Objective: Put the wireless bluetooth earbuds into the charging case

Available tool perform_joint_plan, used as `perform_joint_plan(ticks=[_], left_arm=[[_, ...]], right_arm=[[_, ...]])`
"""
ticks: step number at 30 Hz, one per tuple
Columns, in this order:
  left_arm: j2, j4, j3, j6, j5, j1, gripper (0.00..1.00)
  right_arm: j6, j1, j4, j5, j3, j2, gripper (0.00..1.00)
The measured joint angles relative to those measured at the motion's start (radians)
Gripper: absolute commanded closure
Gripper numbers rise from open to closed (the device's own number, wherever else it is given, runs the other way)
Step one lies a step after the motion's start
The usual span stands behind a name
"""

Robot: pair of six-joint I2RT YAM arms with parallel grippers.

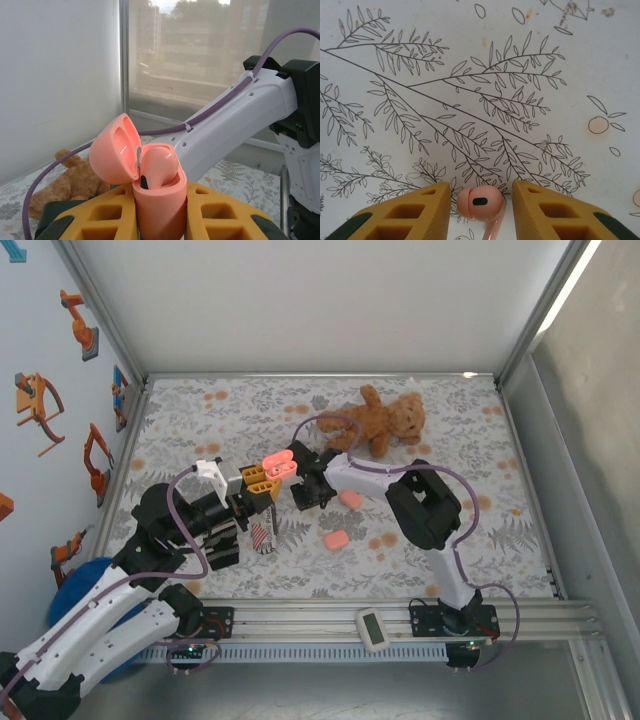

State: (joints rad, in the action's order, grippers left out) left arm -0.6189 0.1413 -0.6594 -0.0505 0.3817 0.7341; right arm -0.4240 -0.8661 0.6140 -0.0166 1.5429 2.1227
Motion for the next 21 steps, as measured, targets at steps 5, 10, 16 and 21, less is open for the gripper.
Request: perform_joint_plan(ticks=[5,10,16,21], left_arm=[[0.000,0.000,0.000,0.000,0.000,0.000,1.00],[0.000,0.000,0.000,0.000,0.000,0.000,1.00],[0.000,0.000,0.000,0.000,0.000,0.000,1.00],[0.001,0.000,0.000,0.000,0.000,0.000,1.00]], right_arm=[[0.002,0.001,0.000,0.000,0.000,0.000,0.72],[0.002,0.001,0.000,0.000,0.000,0.000,0.76],[0.003,0.002,0.000,0.000,0.000,-0.002,0.76],[0.003,0.002,-0.001,-0.002,-0.011,-0.021,0.76]])
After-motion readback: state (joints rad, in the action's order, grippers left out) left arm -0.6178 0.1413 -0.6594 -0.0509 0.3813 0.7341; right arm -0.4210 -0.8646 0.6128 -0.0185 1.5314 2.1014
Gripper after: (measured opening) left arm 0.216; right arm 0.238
